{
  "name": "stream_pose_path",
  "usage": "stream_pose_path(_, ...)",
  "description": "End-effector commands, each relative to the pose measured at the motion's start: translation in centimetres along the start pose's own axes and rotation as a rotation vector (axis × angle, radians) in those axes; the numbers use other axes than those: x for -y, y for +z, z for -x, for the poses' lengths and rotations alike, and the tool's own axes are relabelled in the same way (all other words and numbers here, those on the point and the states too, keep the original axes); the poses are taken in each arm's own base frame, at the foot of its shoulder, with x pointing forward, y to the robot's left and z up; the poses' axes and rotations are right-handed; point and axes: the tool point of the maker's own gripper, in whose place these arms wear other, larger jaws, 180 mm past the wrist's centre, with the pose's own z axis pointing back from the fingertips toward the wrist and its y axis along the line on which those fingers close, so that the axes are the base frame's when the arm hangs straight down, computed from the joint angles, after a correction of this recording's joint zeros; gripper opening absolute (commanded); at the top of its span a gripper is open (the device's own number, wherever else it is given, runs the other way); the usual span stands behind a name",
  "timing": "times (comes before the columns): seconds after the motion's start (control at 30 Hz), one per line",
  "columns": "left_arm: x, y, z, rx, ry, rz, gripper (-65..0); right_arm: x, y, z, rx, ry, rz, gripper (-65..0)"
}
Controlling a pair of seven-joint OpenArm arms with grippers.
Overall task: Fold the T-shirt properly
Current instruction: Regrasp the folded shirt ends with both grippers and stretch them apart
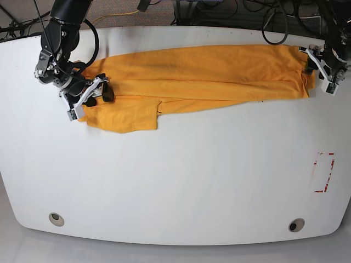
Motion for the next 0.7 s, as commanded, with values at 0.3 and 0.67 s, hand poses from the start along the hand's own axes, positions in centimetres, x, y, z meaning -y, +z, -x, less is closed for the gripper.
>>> stream_pose_path(0.3, 1.5, -3.2, -1.8, 0.021, 0.068, -0.005, -38.3, 0.6, 0.3, -0.3, -0.008, 0.017, 0.021, -25.0)
stream_pose_path(0.67, -0.9, -6.2, 1.3, -0.061, 0.106, 0.013, -38.5, 0.5, 0.3, -0.3, -0.008, 0.015, 0.020, -25.0)
